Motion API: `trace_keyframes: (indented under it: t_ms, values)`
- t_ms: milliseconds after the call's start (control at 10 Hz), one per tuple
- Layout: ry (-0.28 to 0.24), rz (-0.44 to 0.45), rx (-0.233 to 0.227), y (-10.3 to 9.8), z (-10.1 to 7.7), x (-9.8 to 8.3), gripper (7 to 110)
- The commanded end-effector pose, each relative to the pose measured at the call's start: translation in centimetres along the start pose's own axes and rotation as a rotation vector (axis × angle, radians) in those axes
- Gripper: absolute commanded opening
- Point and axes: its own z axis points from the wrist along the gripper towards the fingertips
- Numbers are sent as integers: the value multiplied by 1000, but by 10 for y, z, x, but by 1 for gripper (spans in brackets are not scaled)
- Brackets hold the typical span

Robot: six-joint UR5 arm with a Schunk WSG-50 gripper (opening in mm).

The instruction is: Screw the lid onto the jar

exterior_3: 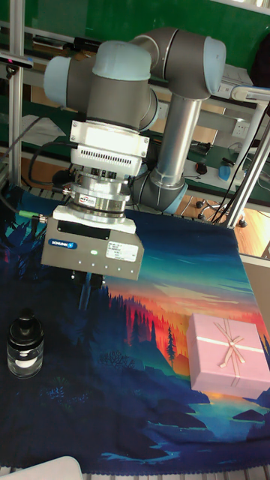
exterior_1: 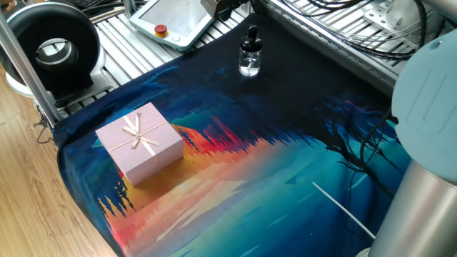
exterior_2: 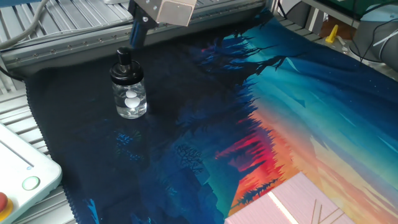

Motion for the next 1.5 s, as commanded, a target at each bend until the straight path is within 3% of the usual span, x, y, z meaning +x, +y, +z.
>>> trace_keyframes:
  t_ms: [0, 200, 300, 400, 600, 800, 1000, 1200, 1300, 1400]
  values:
    - [-219, -92, -118, 30, -9, -53, 7]
    - [-320, -51, -201, 50, -19, -77, 7]
    - [-377, -85, -224, 57, -25, -89, 7]
    - [-370, -95, -215, 55, -24, -87, 7]
    - [-332, -88, -146, 38, -18, -79, 7]
    - [-267, -123, -85, 20, 29, -58, 7]
    - [-179, -113, 20, 2, 56, -40, 7]
    - [-153, -119, 37, -1, 84, -28, 7]
    - [-141, -115, 11, 8, 90, -20, 7]
    - [-138, -111, 29, 9, 91, -14, 7]
